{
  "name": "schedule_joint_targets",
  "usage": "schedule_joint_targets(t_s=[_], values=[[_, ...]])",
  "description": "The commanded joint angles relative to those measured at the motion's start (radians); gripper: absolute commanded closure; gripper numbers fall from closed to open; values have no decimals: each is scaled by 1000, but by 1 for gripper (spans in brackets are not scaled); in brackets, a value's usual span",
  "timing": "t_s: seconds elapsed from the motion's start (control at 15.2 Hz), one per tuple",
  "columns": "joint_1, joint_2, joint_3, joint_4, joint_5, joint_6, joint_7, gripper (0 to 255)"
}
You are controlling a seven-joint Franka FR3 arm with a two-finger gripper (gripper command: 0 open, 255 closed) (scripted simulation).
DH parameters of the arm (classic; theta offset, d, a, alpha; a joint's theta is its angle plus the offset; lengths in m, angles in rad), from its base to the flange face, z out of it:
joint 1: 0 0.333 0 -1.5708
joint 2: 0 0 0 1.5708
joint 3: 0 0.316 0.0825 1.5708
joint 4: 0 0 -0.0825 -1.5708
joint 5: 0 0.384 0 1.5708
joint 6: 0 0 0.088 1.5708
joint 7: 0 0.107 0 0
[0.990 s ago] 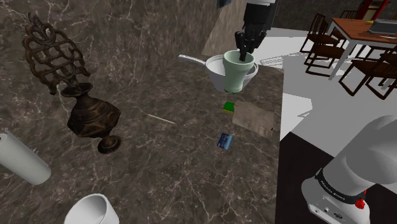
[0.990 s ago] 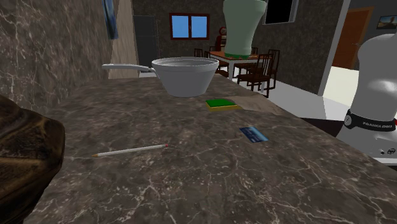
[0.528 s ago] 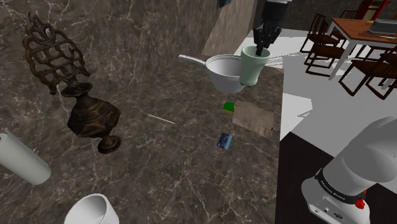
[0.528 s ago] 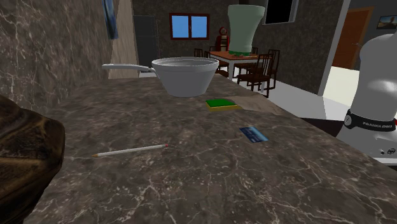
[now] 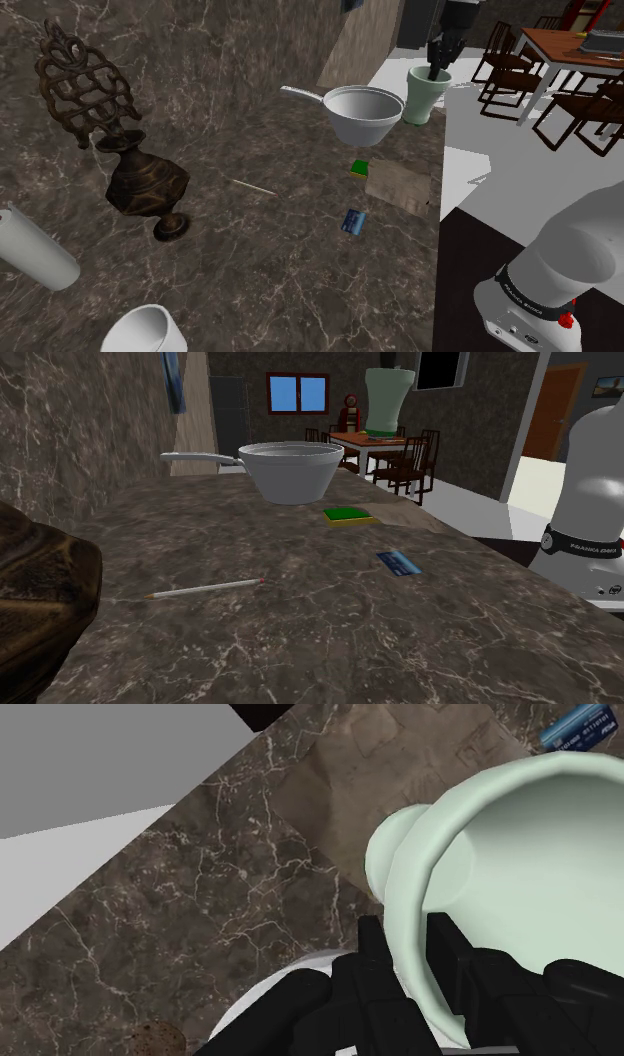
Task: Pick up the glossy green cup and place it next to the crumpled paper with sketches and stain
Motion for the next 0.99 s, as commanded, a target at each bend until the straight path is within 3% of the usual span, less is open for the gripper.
schedule_joint_targets(t_s=[0.0, 0.59, 0.92], values=[[-16, 19, -29, 27, -7, -11, -45, 255], [-103, 184, -174, 211, -3, -49, -280, 255], [-103, 172, -172, 130, -6, 20, -282, 255]])
